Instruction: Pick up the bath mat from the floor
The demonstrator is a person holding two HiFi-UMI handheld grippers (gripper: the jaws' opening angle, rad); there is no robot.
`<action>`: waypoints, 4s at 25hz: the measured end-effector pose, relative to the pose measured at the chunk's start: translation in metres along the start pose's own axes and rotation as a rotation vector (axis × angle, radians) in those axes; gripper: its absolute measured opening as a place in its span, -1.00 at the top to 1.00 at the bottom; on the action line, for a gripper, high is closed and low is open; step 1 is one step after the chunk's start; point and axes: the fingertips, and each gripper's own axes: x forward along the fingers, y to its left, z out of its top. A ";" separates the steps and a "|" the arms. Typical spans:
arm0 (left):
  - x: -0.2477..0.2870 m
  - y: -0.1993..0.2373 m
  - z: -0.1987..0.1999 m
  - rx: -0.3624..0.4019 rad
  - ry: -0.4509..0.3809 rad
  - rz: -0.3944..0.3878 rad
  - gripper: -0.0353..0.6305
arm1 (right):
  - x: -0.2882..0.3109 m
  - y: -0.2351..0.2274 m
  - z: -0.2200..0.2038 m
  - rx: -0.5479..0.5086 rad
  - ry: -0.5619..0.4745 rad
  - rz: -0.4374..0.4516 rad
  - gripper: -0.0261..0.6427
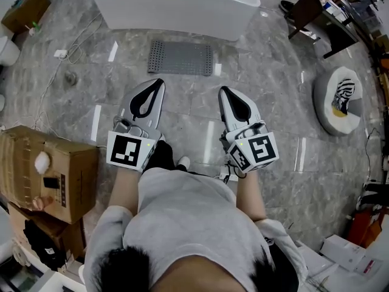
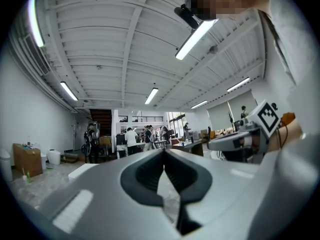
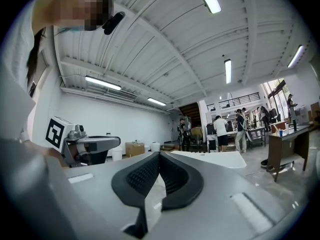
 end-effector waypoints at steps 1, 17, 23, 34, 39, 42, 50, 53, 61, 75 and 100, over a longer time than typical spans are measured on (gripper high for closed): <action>0.005 0.001 -0.001 0.002 0.003 0.000 0.89 | 0.002 -0.004 0.000 -0.001 0.001 -0.003 0.92; 0.097 0.065 -0.013 0.014 0.005 -0.066 0.89 | 0.090 -0.054 0.005 -0.001 0.009 -0.076 0.89; 0.136 0.104 -0.012 0.016 -0.004 -0.101 0.89 | 0.138 -0.071 0.013 -0.001 0.006 -0.113 0.88; 0.184 0.179 -0.029 0.019 0.001 -0.146 0.89 | 0.222 -0.079 0.012 -0.003 0.013 -0.155 0.92; 0.193 0.209 -0.039 0.014 0.003 -0.168 0.89 | 0.251 -0.074 0.008 0.000 0.015 -0.179 0.92; 0.198 0.220 -0.044 0.014 0.006 -0.171 0.89 | 0.260 -0.071 0.008 -0.002 0.021 -0.189 0.92; 0.202 0.233 -0.048 -0.014 -0.005 -0.171 0.89 | 0.267 -0.073 0.007 -0.014 0.043 -0.211 0.92; 0.205 0.238 -0.049 -0.014 -0.006 -0.158 0.89 | 0.273 -0.077 0.008 -0.016 0.043 -0.204 0.92; 0.222 0.257 -0.052 0.001 0.004 -0.110 0.89 | 0.300 -0.093 0.008 -0.017 0.040 -0.173 0.92; 0.311 0.261 -0.052 0.004 0.010 -0.051 0.89 | 0.345 -0.180 0.017 -0.032 0.040 -0.115 0.92; 0.431 0.227 -0.045 0.043 0.025 0.084 0.89 | 0.375 -0.315 0.022 -0.042 0.027 0.006 0.92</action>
